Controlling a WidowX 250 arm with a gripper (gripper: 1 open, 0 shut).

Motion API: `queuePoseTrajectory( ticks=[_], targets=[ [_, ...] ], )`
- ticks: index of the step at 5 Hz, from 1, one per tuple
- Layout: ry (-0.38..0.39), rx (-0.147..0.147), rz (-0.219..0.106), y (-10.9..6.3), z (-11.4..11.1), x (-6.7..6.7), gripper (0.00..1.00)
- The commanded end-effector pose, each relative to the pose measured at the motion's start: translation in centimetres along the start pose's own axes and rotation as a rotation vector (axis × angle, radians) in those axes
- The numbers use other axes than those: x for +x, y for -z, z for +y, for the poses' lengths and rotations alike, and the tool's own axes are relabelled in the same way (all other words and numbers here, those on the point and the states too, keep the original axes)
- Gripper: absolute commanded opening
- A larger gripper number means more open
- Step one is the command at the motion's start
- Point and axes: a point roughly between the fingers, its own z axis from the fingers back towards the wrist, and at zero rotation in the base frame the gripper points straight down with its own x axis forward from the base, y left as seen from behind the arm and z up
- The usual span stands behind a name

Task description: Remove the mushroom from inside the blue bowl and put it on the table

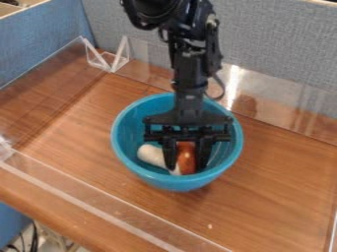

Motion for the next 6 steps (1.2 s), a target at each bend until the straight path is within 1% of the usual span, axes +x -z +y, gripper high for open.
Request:
queuePoseTrajectory(
  ticks=[1, 3, 6],
  targets=[
    [0.045, -0.022, -0.04, -1.2, -1.0, 1.2, 0.0],
    [-0.01, -0.029, -0.04, -2.4, -1.5, 0.9, 0.0],
    [0.012, -0.019, -0.036, -0.3, -0.6, 1.9, 0.0]
  ],
)
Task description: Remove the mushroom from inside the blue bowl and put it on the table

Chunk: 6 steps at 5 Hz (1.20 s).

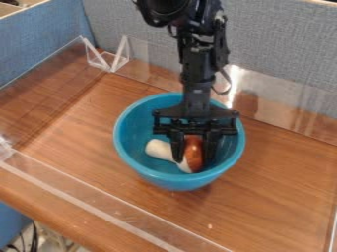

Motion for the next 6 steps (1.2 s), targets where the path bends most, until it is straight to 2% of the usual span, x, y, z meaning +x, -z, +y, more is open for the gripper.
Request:
queuePoseTrajectory(
  ticks=[1, 3, 5, 6],
  targets=[
    [-0.005, -0.014, -0.028, -2.0, 1.5, 0.8, 0.0],
    [0.011, -0.016, -0.033, -1.7, 1.0, -0.7, 0.0],
    [-0.098, -0.034, -0.046, -2.1, 2.5, -0.5, 0.0],
    [-0.113, -0.041, -0.052, -3.1, 2.2, -1.0, 0.0]
  ],
)
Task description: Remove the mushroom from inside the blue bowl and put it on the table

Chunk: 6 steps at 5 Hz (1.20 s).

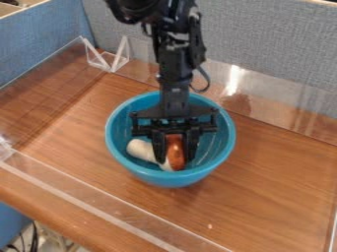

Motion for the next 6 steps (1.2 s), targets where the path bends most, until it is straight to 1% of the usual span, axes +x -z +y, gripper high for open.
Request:
queuePoseTrajectory(
  ticks=[1, 3, 4, 5, 6],
  targets=[
    [-0.006, -0.036, -0.05, -2.4, -0.6, -0.6, 0.0],
    [-0.04, -0.035, -0.055, -3.4, -1.8, -3.2, 0.0],
    [-0.013, -0.026, -0.05, -3.3, -3.8, -4.9, 0.0],
    [0.117, -0.008, -0.035, -2.5, -6.0, -5.7, 0.0],
    [0.21, 0.001, -0.022, -1.7, -7.2, -5.9, 0.0]
  ],
)
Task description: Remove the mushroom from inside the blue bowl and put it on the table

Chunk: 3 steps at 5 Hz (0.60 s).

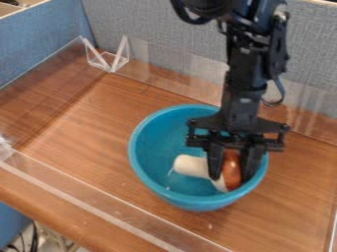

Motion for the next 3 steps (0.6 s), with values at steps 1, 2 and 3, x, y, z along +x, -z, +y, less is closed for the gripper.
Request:
queuePoseTrajectory(
  ticks=[1, 2, 3],
  targets=[
    [-0.014, -0.046, -0.05, -1.7, -1.7, 0.8, 0.0],
    [-0.053, -0.049, -0.056, -1.9, -2.1, 1.5, 0.0],
    [-0.045, -0.048, -0.058, -3.2, -1.4, 2.0, 0.0]
  ],
)
